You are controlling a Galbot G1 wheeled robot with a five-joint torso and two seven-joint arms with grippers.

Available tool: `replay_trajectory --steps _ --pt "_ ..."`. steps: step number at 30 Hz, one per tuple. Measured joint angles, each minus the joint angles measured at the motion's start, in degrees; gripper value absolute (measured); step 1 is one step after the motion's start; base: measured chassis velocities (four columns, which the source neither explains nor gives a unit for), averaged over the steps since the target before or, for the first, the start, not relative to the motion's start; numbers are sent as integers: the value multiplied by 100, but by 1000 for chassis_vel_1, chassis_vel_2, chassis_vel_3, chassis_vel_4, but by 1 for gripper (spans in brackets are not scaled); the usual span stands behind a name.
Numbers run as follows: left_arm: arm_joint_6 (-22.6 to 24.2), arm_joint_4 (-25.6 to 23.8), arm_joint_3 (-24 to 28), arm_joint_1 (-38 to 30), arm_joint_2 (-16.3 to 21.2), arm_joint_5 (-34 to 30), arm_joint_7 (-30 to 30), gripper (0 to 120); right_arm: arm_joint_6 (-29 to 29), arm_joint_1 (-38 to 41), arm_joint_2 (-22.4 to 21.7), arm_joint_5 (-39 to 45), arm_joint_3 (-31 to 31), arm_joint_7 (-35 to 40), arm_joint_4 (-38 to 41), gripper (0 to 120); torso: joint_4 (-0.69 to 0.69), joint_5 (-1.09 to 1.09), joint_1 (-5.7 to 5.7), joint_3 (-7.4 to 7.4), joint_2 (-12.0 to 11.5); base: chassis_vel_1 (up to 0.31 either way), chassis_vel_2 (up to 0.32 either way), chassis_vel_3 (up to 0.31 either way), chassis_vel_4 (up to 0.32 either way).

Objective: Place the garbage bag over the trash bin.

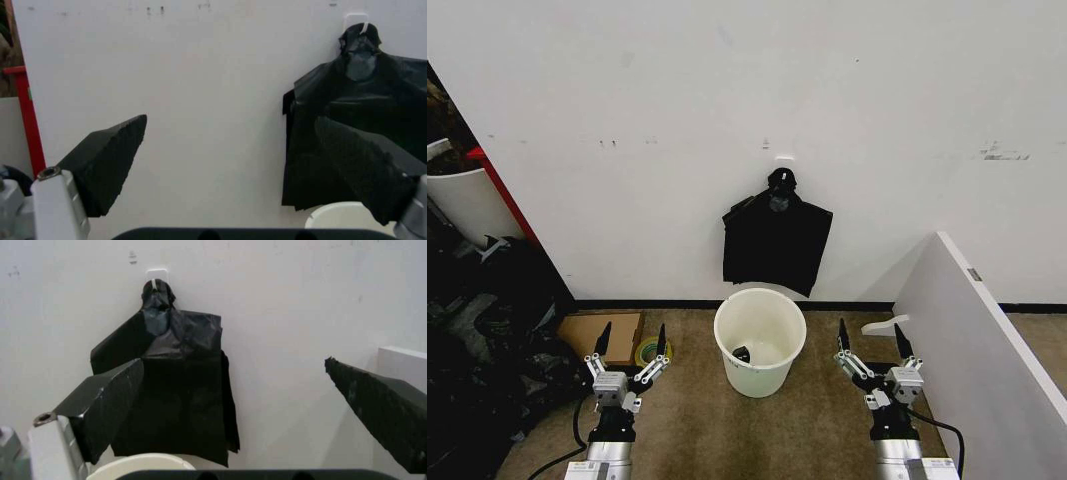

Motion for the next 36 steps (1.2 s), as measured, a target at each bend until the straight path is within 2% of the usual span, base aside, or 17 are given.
replay_trajectory --steps 16,25,31,36 --pt "-1 41 -67 -30 -25 4 3 99 -213 193 -169 214 -80 7 -96 100 0 0 0 0 0 0 0 0 0" --pt "-2 104 -165 -96 -43 -31 24 99 -1051 1231 -757 1908 -693 -65 -315 100 1 1 0 0 0 0 0 0 0" --pt "63 204 -64 -353 100 -109 64 99 -1532 1855 -1272 3238 -786 -251 -349 100 -3 -1 0 1 0 0 0 0 0" --pt "57 229 -94 -314 90 -139 92 99 -1799 2274 -1470 3991 -923 -337 -484 100 -1 0 0 1 0 0 0 0 0"
